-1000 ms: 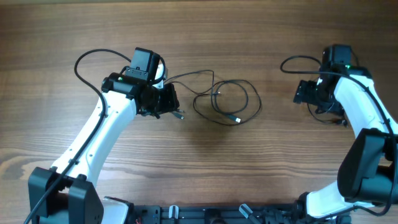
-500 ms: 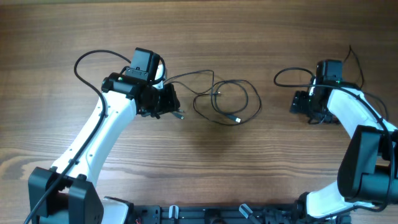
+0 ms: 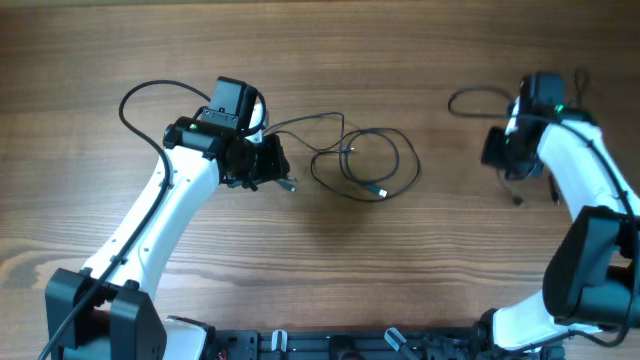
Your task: Untangle cables
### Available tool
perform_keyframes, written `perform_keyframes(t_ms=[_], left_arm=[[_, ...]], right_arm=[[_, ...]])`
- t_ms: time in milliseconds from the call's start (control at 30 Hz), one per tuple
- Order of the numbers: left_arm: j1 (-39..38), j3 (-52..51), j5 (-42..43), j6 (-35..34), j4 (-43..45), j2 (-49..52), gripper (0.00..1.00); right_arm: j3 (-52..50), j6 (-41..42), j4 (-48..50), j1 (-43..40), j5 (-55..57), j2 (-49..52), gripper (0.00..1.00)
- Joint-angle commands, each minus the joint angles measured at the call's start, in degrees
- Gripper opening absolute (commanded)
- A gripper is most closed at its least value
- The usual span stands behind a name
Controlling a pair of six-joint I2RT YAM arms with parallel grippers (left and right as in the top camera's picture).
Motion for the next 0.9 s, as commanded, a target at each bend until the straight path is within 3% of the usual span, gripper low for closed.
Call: perform_keyframes(t_ms=[0, 133, 267, 300, 367, 467, 633, 867], left_arm=[[-0.26, -0.11, -0.37, -0.52, 0.09, 0.35, 0.36], [-0.26, -0.11, -0.37, -0.52, 0.09, 0.35, 0.36], [-0.26, -0.11, -0.37, -0.52, 0.11, 0.35, 0.36], [-0.26, -0.11, -0.37, -0.52, 0.11, 0.35, 0.36], [-0.26, -0.11, -0.37, -0.52, 0.11, 0.35, 0.36], [-0.26, -0.11, -0.37, -0.52, 0.13, 0.35, 0.36], [-0.26, -0.11, -0.37, -0.5, 0.11, 0.35, 0.36], [-0.26, -0.11, -2.1, -0.5, 0.13, 0.35, 0.39]], right_arm=[[11.61, -0.07, -3.21, -3.41, -0.52, -1.25, 0.04], [20.13, 4.96, -4.42, -12.33, 1.86, -1.25, 0.04], [20.87, 9.03, -4.46, -21.75, 1.77, -1.22, 0.05], [20.59, 9.44, -4.66, -23.74, 1.68, -1.22, 0.14], [20.55, 9.62, -5.33, -26.58, -0.15, -1.22, 0.55], [20.55, 9.57, -6.16, -28.04, -8.31, -1.22, 0.91], [20.55, 8.72, -8.61, -26.36, -25.22, -1.22, 0.92], [20.48, 1.16, -17.7, -16.28, -26.27, -1.22, 0.96]])
